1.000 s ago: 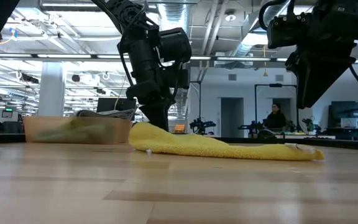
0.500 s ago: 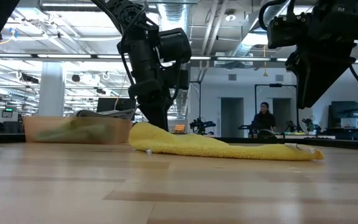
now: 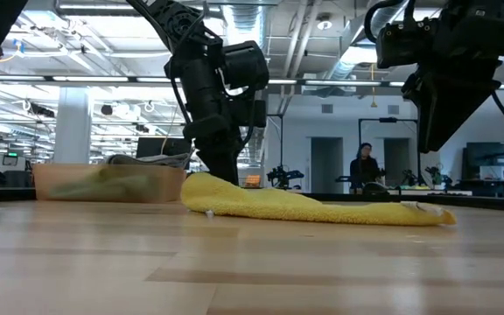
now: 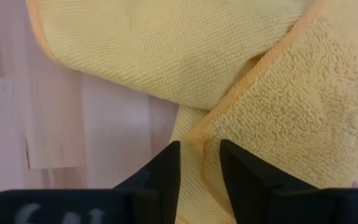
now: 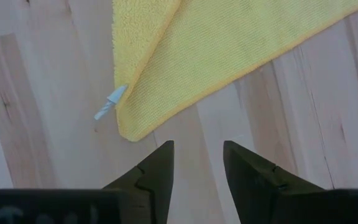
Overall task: Fold microfiber towels
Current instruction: Fold the yellow microfiber cloth
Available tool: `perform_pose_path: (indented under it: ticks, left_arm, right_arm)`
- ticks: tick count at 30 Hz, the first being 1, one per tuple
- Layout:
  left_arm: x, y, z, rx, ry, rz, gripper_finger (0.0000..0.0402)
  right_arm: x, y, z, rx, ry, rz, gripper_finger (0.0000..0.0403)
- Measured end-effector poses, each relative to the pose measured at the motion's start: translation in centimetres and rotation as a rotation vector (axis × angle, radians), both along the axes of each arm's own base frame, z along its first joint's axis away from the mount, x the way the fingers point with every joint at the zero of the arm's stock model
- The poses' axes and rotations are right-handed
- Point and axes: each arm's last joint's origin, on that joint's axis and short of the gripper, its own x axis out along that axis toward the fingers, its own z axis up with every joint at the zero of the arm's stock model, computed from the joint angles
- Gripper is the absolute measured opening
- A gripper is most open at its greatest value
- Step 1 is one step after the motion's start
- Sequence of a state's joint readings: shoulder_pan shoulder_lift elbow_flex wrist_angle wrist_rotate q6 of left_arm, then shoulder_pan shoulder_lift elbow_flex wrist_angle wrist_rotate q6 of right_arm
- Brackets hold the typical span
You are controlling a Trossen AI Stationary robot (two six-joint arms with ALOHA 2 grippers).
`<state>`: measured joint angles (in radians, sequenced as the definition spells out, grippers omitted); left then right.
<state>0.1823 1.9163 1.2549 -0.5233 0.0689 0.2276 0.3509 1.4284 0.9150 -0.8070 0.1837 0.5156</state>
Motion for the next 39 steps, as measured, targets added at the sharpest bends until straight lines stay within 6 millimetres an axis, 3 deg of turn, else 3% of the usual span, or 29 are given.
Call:
perform_pose_path:
  ticks: [8, 15, 19, 23, 28, 39]
  left_arm:
    - [0.0, 0.0, 0.0, -0.001, 0.001, 0.004, 0.0094]
    - [0.8, 0.2, -2.6, -0.01, 0.039, -0.003, 0.0093]
    - [1.1, 0.2, -2.4, -0.005, 0.05, -0.022, 0.009]
    - [1.3, 0.2, -1.3, 0.002, 0.088, -0.039, 0.006]
    - [2.1, 0.3, 1.8, 0.053, 0.107, -0.033, 0.0008]
    - [3.0, -1.1, 5.6, 0.084, 0.134, -0.055, 0.0003]
  right_arm:
    - [0.0, 0.0, 0.0, 0.0, 0.0, 0.0, 0.0161]
    - [0.0, 0.0, 0.0, 0.001, 0.0, 0.0, 0.0161]
    - [0.0, 0.0, 0.0, 0.003, 0.0, 0.001, 0.0161]
    - [0.0, 0.0, 0.0, 0.002, 0.004, 0.001, 0.0161]
    - [0.0, 0.0, 0.0, 0.002, 0.004, 0.001, 0.0161]
    - [0.0, 0.0, 0.0, -0.001, 0.002, 0.0, 0.0161]
